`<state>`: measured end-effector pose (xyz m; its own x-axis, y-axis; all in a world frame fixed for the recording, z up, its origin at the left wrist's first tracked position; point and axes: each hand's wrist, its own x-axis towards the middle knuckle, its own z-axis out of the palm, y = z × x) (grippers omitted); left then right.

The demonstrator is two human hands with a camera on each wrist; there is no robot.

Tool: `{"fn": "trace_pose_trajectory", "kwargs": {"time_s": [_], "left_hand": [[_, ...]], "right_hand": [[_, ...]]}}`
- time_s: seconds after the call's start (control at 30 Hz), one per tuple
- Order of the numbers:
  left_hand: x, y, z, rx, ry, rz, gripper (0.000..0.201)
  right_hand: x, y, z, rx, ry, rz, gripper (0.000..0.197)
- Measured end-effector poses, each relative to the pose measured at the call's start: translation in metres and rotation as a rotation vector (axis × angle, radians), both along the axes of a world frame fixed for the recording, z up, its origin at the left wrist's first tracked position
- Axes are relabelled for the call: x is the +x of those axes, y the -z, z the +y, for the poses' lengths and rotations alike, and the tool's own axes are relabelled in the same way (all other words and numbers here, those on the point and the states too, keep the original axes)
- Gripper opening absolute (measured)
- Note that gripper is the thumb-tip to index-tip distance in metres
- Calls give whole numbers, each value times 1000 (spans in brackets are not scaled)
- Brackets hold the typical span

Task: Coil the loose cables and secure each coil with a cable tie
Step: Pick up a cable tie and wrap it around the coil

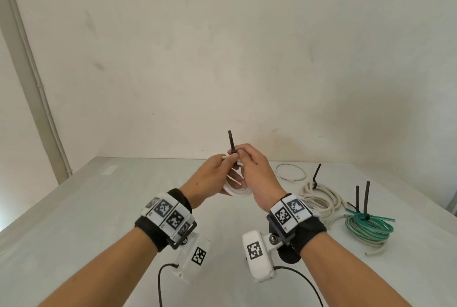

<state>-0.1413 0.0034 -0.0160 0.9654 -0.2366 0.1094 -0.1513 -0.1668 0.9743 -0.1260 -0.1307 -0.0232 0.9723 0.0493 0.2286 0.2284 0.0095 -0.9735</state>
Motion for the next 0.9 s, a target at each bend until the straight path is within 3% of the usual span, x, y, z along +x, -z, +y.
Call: {"fn": "trace_pose_trajectory", "kwargs": {"time_s": [0.1, 0.17, 0.3, 0.47, 0.57, 0.8, 0.9], "left_hand": [[3, 8, -3, 181, -212, -281, 44], [4, 12, -6, 162, -252, -362, 45], [2, 15, -13, 10, -271, -313, 39], [8, 16, -20, -177, -293, -95, 36], [7, 13, -24, -188, -347, -97, 24], [8, 18, -21, -243, -319, -68, 35], [5, 19, -19, -254, -246, -74, 39]], "right_hand": [[-5, -5, -2, 136, -61, 84, 28], [-7, -7, -2, 187, -82, 86, 24], [-8, -3, -2, 241, -80, 94, 16], [-9, 4, 1, 179, 12, 63, 12], [-8, 9, 2, 141, 21, 66, 10], [-1, 6, -9, 20, 83, -55, 8], [1, 1, -18, 60, 75, -43, 4]]}}
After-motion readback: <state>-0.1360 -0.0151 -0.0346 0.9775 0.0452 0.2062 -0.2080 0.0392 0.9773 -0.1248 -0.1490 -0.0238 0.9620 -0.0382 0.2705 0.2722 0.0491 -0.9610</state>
